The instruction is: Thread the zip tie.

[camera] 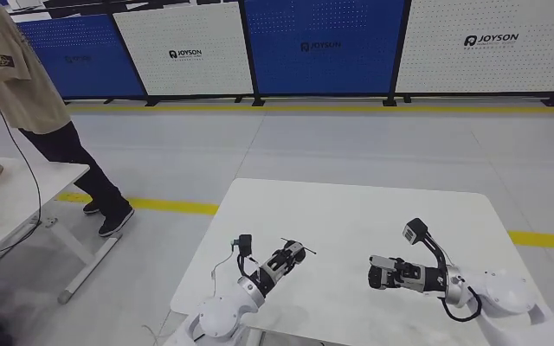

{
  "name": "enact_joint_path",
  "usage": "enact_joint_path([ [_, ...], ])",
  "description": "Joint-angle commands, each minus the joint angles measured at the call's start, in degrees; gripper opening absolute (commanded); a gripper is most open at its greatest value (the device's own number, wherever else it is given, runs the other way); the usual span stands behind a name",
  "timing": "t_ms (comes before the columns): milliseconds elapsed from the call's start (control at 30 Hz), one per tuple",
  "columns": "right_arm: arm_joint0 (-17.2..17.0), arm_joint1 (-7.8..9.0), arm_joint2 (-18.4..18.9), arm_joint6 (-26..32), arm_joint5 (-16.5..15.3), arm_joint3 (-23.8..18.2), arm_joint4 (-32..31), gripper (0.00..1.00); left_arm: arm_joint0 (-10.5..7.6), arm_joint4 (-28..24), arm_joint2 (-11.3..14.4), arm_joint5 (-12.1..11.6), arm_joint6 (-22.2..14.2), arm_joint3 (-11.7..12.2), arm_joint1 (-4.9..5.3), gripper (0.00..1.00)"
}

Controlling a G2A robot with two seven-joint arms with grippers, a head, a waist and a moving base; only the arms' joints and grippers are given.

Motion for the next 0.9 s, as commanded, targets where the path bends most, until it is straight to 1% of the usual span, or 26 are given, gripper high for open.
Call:
enact_joint_path([
  [0, 0.0, 0.0, 0.0, 0.0, 0.0, 0.0, 0.0, 1.0, 0.48, -0.5, -1.0, -0.7, -2.2, -0.7, 0.24, 0.0],
  [33, 0.0, 0.0, 0.0, 0.0, 0.0, 0.0, 0.0, 1.0, 0.69, -0.1, -1.5, -0.8, -3.3, -0.9, 0.41, 0.0],
  [100, 0.0, 0.0, 0.0, 0.0, 0.0, 0.0, 0.0, 1.0, 1.2, 2.3, -3.0, -0.3, -6.3, -1.3, 0.9, 0.0],
  [200, 0.0, 0.0, 0.0, 0.0, 0.0, 0.0, 0.0, 1.0, 1.61, 3.4, -5.0, 1.3, -9.3, -1.5, 1.43, 0.0],
  [267, 0.0, 0.0, 0.0, 0.0, 0.0, 0.0, 0.0, 1.0, 2.09, 3.9, -6.3, 1.9, -12.1, -1.8, 1.81, 0.0],
  [300, 0.0, 0.0, 0.0, 0.0, 0.0, 0.0, 0.0, 1.0, 2.35, 4.7, -6.9, 2.0, -14.0, -1.9, 2.05, 0.0],
  [333, 0.0, 0.0, 0.0, 0.0, 0.0, 0.0, 0.0, 1.0, 2.71, 6.1, -7.8, 1.3, -15.6, -2.0, 2.34, 0.0],
  [367, 0.0, 0.0, 0.0, 0.0, 0.0, 0.0, 0.0, 1.0, 3.05, 7.1, -8.4, 0.8, -15.9, -1.7, 2.49, 0.0],
  [433, 0.0, 0.0, 0.0, 0.0, 0.0, 0.0, 0.0, 1.0, 3.39, 7.4, -8.7, 0.2, -15.1, -1.5, 2.53, 0.0],
  [767, 0.0, 0.0, 0.0, 0.0, 0.0, 0.0, 0.0, 1.0, 3.29, 7.2, -8.6, 0.1, -14.8, -1.5, 2.5, 0.0],
  [800, 0.0, 0.0, 0.0, 0.0, 0.0, 0.0, 0.0, 1.0, 3.22, 6.0, -8.1, -0.5, -14.8, -2.0, 2.41, 0.0],
  [867, 0.0, 0.0, 0.0, 0.0, 0.0, 0.0, 0.0, 1.0, 3.32, 1.2, -8.2, -2.2, -15.3, -3.2, 2.28, 0.0],
])
